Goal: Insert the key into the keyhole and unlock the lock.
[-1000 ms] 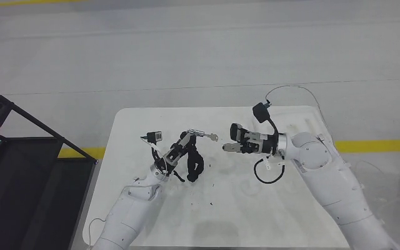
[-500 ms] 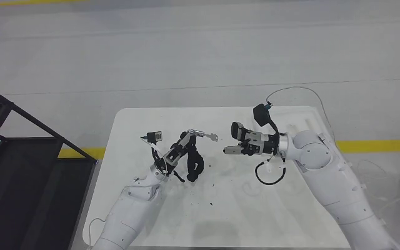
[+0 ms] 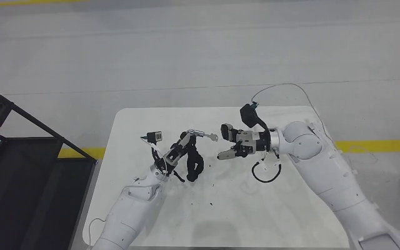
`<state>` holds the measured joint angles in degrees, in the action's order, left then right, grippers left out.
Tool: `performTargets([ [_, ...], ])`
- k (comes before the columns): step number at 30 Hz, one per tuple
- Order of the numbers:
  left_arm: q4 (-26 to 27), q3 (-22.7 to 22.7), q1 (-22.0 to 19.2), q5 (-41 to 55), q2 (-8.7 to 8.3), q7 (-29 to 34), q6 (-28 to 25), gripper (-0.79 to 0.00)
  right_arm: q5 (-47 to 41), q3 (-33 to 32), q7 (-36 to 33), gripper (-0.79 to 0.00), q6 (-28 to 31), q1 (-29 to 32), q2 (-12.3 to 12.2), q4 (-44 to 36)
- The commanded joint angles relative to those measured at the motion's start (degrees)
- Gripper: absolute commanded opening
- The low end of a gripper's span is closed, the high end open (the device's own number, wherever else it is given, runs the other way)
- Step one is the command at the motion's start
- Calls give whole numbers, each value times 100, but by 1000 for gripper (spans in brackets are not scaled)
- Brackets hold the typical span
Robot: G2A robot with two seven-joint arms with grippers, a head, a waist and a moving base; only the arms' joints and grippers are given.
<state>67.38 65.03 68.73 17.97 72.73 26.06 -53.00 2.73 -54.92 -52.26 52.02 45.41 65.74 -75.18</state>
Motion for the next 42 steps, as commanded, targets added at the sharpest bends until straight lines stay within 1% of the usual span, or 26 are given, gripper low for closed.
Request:
performTargets([
  [1, 0, 0, 0, 0, 0, 0, 0, -785, 34, 155, 86, 0, 86, -164, 28, 187],
  [9, 0, 0, 0, 0, 0, 0, 0, -785, 28, 685, 445, 0, 445, -704, 166, 874],
  [11, 0, 0, 0, 0, 0, 0, 0, -785, 32, 767, 515, -62, 515, -785, 195, 1004],
  [14, 0, 0, 0, 0, 0, 0, 0, -785, 55, 867, 596, -117, 596, -862, 227, 1125],
  [17, 0, 0, 0, 0, 0, 0, 0, -785, 85, 922, 623, -274, 598, -895, 241, 1171],
  [18, 0, 0, 0, 0, 0, 0, 0, -785, 95, 933, 636, -271, 598, -898, 243, 1177],
  [19, 0, 0, 0, 0, 0, 0, 0, -785, 102, 945, 651, -296, 598, -895, 245, 1187],
  [20, 0, 0, 0, 0, 0, 0, 0, -785, 107, 954, 667, -348, 598, -894, 246, 1194],
  [22, 0, 0, 0, 0, 0, 0, 0, -785, 119, 975, 685, -400, 598, -897, 249, 1205],
  [31, 0, 0, 0, 0, 0, 0, 0, -785, 47, 1010, 768, -403, 598, -906, 244, 1235],
  [34, 0, 0, 0, 0, 0, 0, 0, -785, 38, 1000, 780, -419, 596, -887, 231, 1246],
  [38, 0, 0, 0, 0, 0, 0, 0, -785, 24, 970, 811, -462, 593, -873, 213, 1263],
  [42, 0, 0, 0, 0, 0, 0, 0, -785, 3, 930, 810, -471, 564, -844, 185, 1259],
])
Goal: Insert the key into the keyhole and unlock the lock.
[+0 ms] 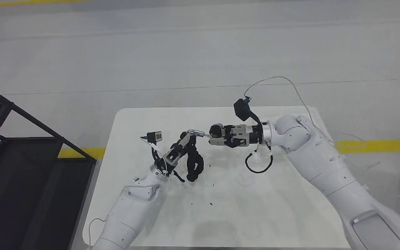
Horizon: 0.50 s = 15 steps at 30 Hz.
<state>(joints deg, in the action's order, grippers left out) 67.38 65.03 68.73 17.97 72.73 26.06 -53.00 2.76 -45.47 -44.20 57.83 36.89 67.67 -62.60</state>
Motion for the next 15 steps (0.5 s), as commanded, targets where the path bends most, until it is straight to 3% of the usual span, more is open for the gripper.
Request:
performTargets([
  [1, 0, 0, 0, 0, 0, 0, 0, -785, -1, -25, 7, -477, -27, 16, -15, -9],
  [7, 0, 0, 0, 0, 0, 0, 0, -785, -12, -49, -14, -523, -99, 61, -46, -51],
  [14, 0, 0, 0, 0, 0, 0, 0, -785, -149, -56, -65, -665, -236, 86, -66, -60],
  [15, 0, 0, 0, 0, 0, 0, 0, -785, -188, -54, -73, -745, -258, 92, -67, -53],
])
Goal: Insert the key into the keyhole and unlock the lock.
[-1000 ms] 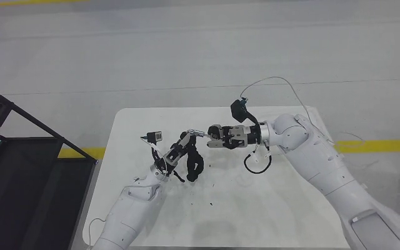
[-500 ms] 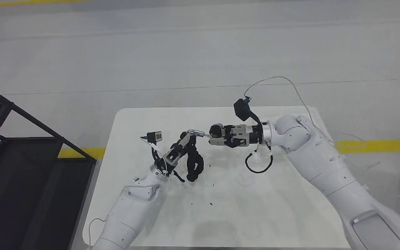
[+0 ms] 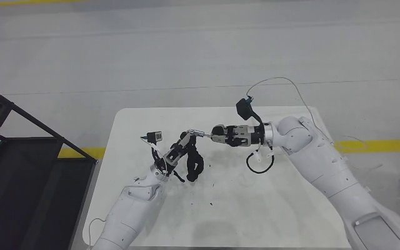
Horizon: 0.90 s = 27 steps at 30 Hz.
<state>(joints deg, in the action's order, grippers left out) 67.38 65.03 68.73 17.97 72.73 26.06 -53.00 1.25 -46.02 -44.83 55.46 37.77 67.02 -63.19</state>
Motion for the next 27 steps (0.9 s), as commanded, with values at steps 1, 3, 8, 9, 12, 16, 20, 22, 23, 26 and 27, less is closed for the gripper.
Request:
performTargets([
  [1, 0, 0, 0, 0, 0, 0, 0, -785, -82, 5, -25, -767, -37, 4, -2, 7],
  [3, 0, 0, 0, 0, 0, 0, 0, -785, -189, 17, -73, -785, -80, 0, -2, 24],
  [8, 0, 0, 0, 0, 0, 0, 0, -785, -668, 97, -364, -785, -217, -23, 5, 64],
  [9, 0, 0, 0, 0, 0, 0, 0, -785, -822, 120, -449, -785, -265, -23, 8, 73],
  [12, 0, 0, 0, 0, 0, 0, 0, -785, -1345, 184, -788, -785, -432, -48, 15, 88],
  [16, 0, 0, 0, 0, 0, 0, 0, -785, -1909, 250, -1163, -785, -764, -83, 13, 85],
  [20, 0, 0, 0, 0, 0, 0, 0, -785, -2398, 270, -1509, -785, -1109, -121, 3, 145],
  [22, 0, 0, 0, 0, 0, 0, 0, -785, -2597, 279, -1673, -785, -1274, -141, 4, 187],
  [23, 0, 0, 0, 0, 0, 0, 0, -785, -2656, 277, -1734, -785, -1335, -155, 6, 221],
  [26, 0, 0, 0, 0, 0, 0, 0, -785, -2939, 272, -1927, -785, -1527, -160, 26, 326],
  [27, 0, 0, 0, 0, 0, 0, 0, -785, -3077, 280, -1975, -785, -1617, -136, 39, 347],
])
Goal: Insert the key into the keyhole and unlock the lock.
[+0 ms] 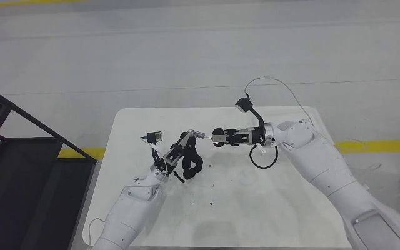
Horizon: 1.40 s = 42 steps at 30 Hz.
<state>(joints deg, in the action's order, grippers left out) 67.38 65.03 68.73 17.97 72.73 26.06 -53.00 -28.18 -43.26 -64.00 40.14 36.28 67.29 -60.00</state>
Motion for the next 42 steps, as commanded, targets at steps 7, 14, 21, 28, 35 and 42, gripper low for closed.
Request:
performTargets([
  [7, 0, 0, 0, 0, 0, 0, 0, -785, -951, -11, -558, -785, -869, 22, 84, 233],
  [14, 0, 0, 0, 0, 0, 0, 0, -785, -1625, -46, -809, -785, -1571, 40, 187, 451],
  [21, 0, 0, 0, 0, 0, 0, 0, -785, -2007, -25, -1137, -785, -2118, 32, 298, 671],
  [28, 0, 0, 0, 0, 0, 0, 0, -785, -2224, -7, -1281, -785, -2579, 25, 406, 915],
  [35, 0, 0, 0, 0, 0, 0, 0, -785, -2769, -68, -1452, -785, -3084, 100, 524, 1098],
  [42, 0, 0, 0, 0, 0, 0, 0, -785, -3128, -108, -1593, -785, -3467, 135, 642, 1305],
])
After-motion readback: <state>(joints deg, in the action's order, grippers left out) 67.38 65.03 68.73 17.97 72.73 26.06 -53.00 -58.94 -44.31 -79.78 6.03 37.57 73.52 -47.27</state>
